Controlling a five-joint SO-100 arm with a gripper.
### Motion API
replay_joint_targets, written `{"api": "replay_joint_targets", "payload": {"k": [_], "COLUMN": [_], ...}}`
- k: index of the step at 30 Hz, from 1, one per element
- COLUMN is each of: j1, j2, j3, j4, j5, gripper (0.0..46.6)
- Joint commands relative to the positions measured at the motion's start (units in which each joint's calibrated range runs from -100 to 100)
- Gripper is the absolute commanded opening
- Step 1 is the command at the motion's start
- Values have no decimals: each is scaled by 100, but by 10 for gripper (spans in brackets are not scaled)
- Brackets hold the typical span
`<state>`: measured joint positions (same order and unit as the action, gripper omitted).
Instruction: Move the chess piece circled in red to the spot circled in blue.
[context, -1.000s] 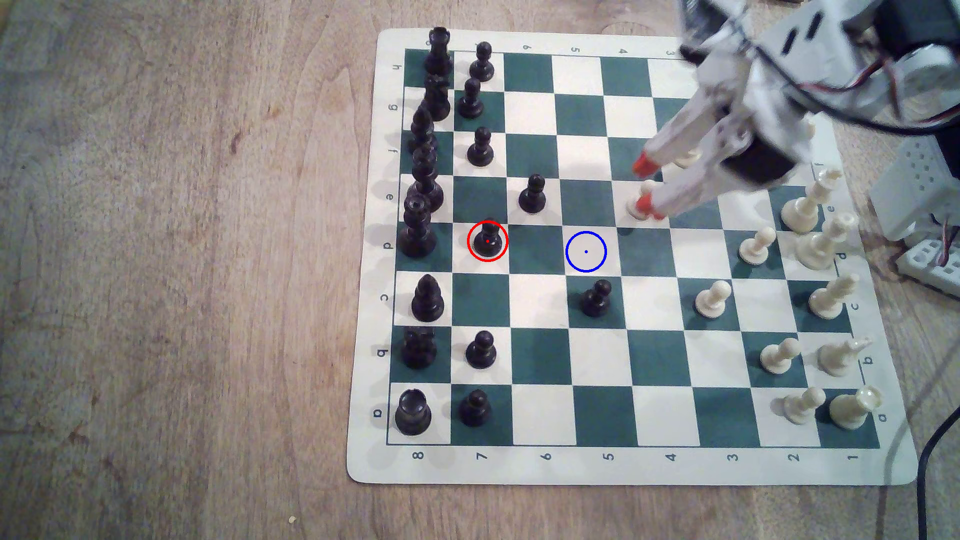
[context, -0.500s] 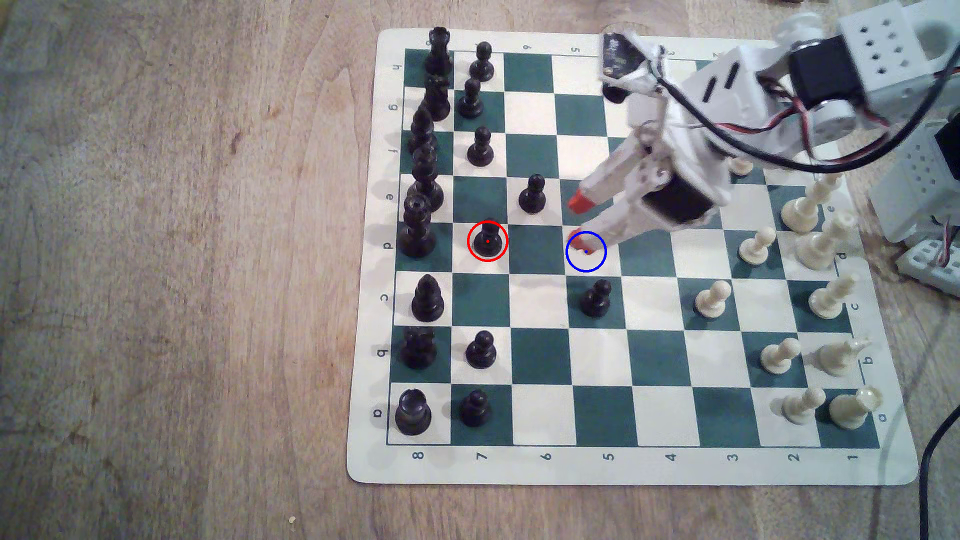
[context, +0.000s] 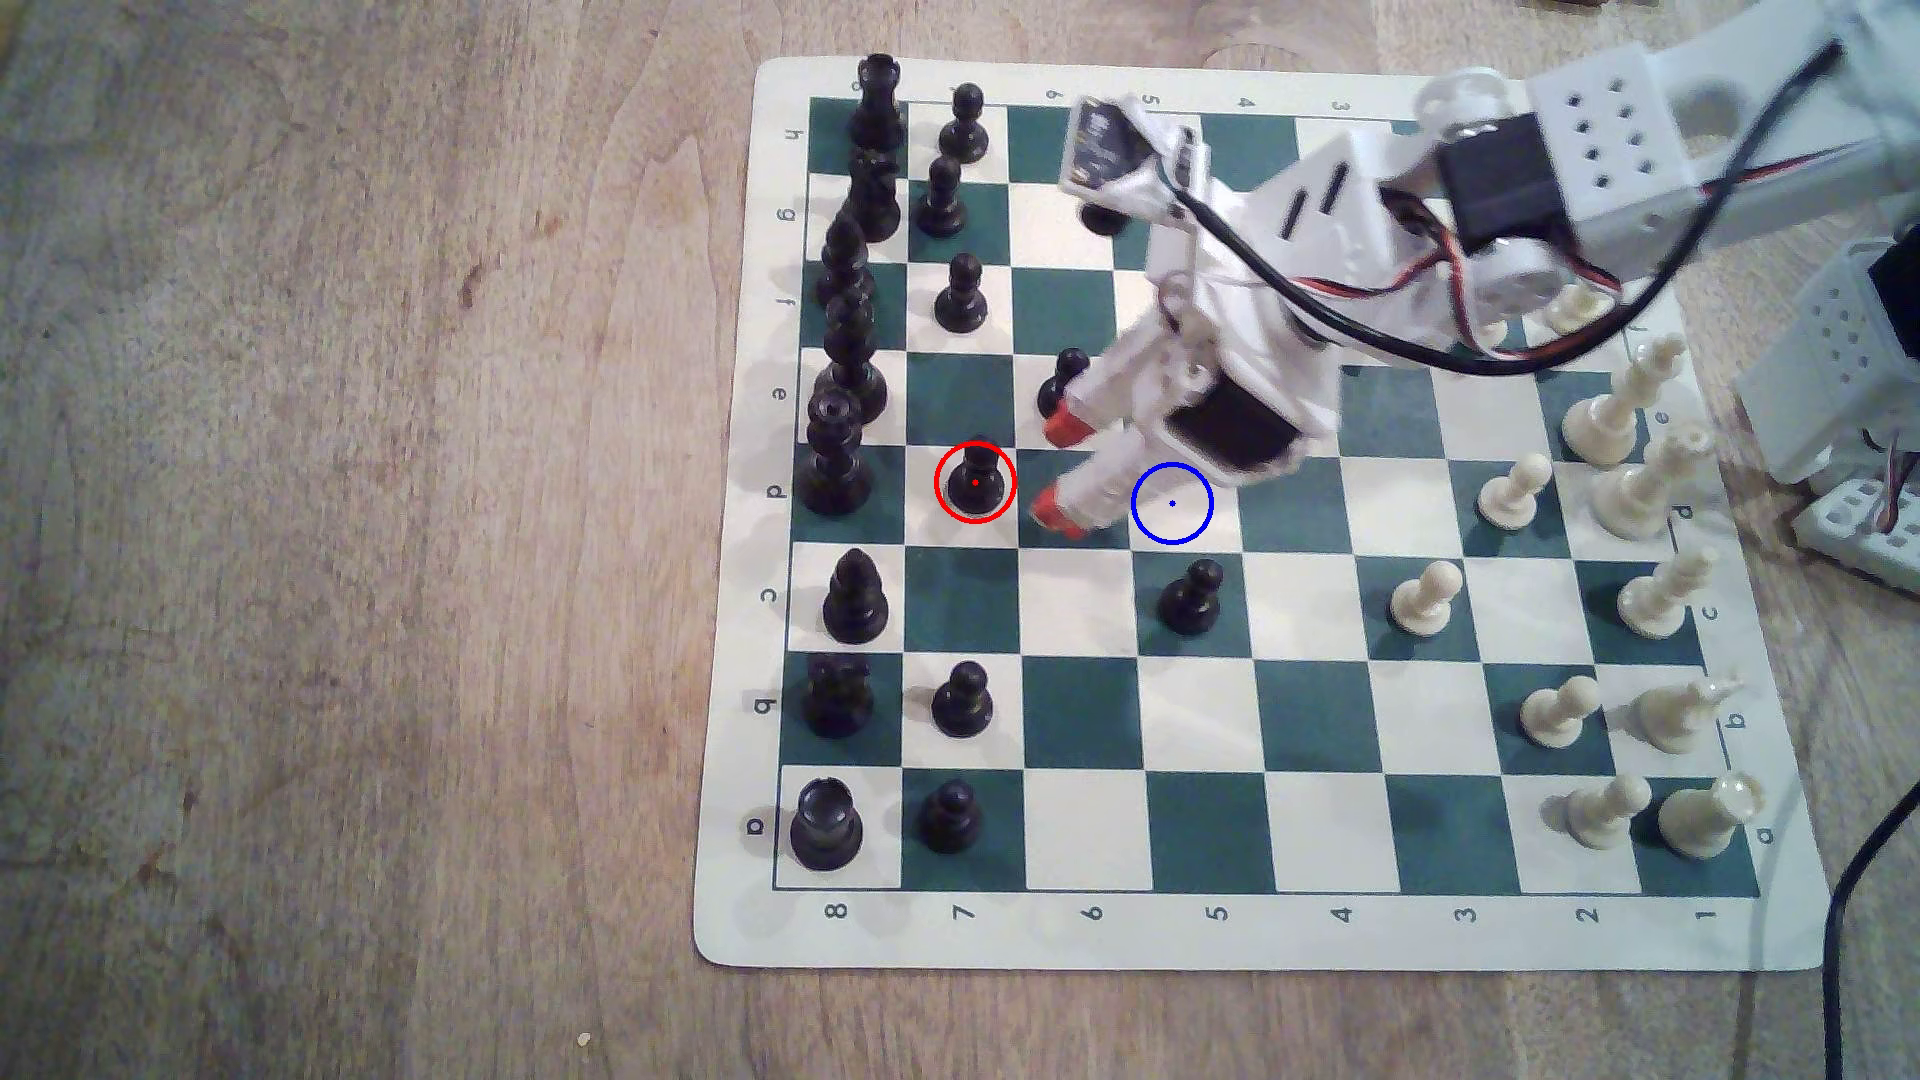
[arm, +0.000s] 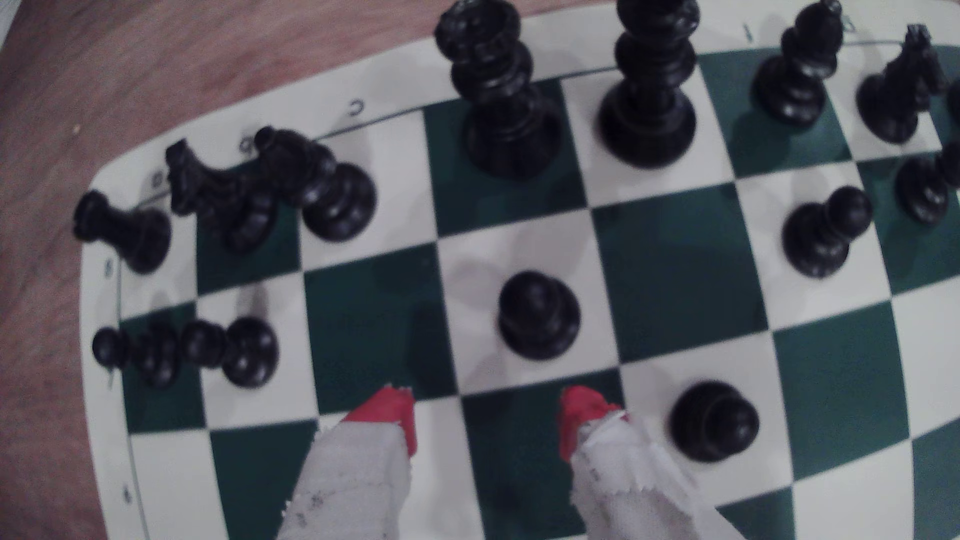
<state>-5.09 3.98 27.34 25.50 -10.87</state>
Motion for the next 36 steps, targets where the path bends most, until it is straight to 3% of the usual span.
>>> {"api": "replay_joint_targets", "payload": {"k": [1,36], "j1": [75,145], "j2": [103,1020], "j3": [-875,-1492], "j4": [-60,-388], "j5": [15,-73], "gripper": [158,160]}}
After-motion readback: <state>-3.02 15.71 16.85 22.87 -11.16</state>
